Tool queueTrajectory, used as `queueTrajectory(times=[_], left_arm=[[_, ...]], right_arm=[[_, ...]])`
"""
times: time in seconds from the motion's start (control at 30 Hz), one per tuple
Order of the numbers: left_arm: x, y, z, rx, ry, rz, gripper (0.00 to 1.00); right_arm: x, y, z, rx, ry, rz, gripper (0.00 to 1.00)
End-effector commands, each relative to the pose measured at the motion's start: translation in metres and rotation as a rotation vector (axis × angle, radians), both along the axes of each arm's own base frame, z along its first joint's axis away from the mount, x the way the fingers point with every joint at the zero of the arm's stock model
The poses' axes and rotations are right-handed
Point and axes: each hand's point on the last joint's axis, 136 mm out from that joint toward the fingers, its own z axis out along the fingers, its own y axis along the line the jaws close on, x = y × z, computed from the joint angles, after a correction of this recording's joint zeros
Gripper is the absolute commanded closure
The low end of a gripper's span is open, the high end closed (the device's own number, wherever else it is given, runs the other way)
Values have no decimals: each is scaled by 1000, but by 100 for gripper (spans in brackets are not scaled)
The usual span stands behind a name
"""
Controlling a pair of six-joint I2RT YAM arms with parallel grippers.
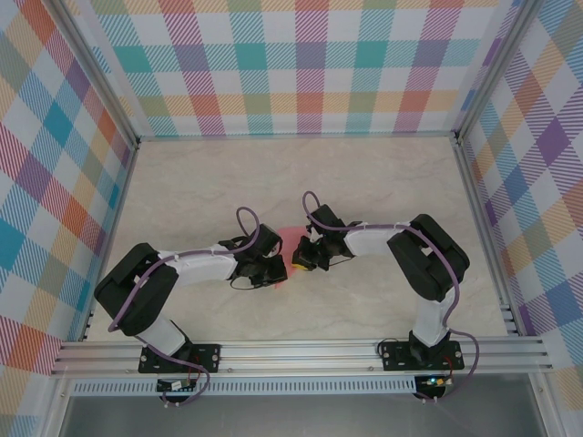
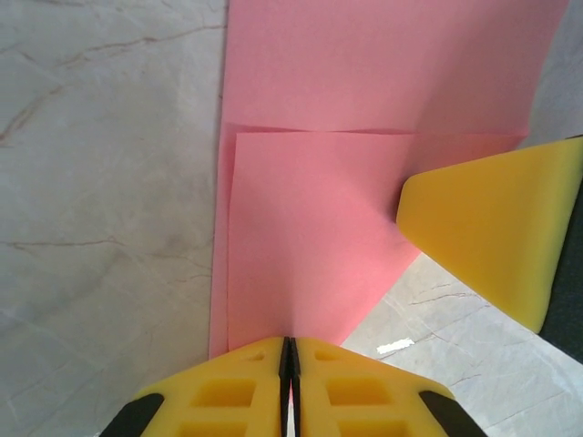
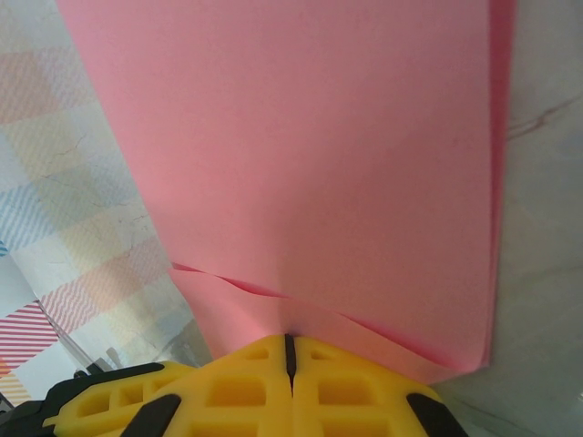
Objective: Fold a paper plane with a square sheet of paper (pick it up from the middle)
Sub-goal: Third fold the triangle at the center of the table.
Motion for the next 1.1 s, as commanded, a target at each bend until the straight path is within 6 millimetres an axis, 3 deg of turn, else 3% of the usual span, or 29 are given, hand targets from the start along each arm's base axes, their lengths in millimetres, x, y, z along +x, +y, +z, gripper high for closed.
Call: queueTrajectory(times=[0.0, 0.1, 0.23, 0.57, 0.87, 1.07], left_arm=[[-4, 0, 6, 11, -1, -20, 88], [-6, -13, 19, -57, -18, -53, 88], [-13, -19, 20, -94, -6, -65, 88], [-20, 2, 0, 12, 24, -37, 89], [-18, 12, -1, 56, 3, -19, 90], [-15, 3, 13, 3, -23, -27, 89]], right_arm=[[-10, -31, -43, -174, 78, -51, 95], [-9, -31, -43, -173, 78, -52, 95], [-9, -31, -44, -174, 82, -53, 95], [-10, -32, -48, -181, 94, -50, 96], [-11, -35, -51, -193, 99, -47, 96], [-13, -37, -53, -207, 104, -45, 96]])
